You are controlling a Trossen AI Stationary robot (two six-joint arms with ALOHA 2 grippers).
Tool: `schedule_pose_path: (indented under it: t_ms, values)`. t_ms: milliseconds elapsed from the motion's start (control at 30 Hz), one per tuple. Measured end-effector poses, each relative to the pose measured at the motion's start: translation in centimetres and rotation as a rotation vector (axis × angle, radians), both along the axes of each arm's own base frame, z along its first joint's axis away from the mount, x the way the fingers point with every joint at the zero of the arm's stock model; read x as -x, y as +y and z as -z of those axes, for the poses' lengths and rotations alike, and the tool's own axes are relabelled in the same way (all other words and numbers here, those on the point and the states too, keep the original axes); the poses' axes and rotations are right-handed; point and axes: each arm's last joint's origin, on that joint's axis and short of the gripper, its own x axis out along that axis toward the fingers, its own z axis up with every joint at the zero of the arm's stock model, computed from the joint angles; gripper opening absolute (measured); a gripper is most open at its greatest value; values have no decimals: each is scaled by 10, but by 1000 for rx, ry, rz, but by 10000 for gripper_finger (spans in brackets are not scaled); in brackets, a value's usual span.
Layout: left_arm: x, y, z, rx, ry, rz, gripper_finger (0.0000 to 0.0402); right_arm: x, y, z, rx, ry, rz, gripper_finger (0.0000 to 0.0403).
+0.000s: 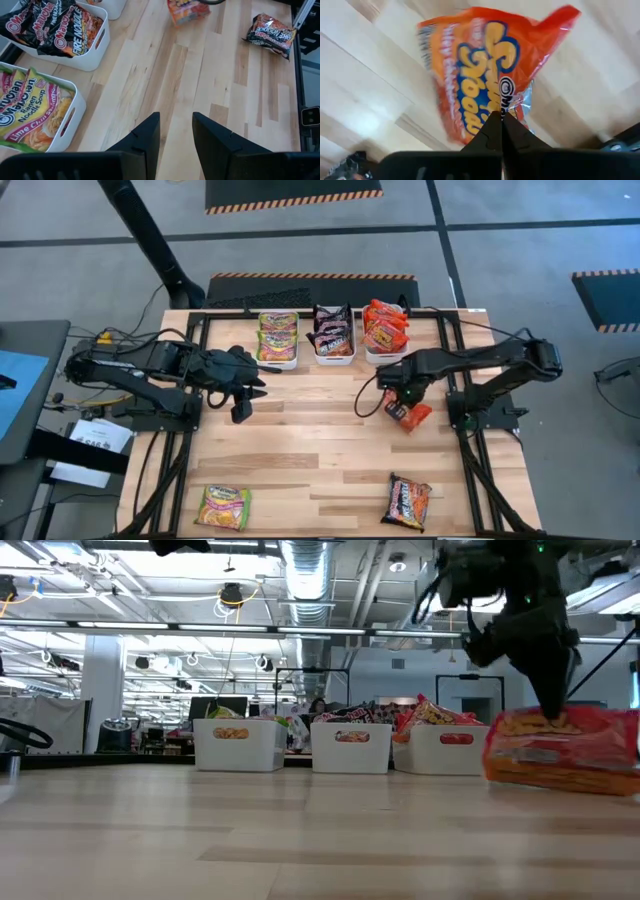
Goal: Sort Maruchan noodles
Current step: Put the orange noodle pack into the right white bin
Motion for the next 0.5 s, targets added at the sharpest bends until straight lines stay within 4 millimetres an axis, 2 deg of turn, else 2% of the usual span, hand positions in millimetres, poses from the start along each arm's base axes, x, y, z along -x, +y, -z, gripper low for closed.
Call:
schedule_pose_path:
  t_ms: [300, 500]
  values:
    - [0, 0, 0, -11, -1, -10, 100, -7, 4, -33, 166, -13, -23, 4]
    - [0, 0, 0, -9, -1, -8, 100, -9, 0, -51, 260, -23, -50, 4]
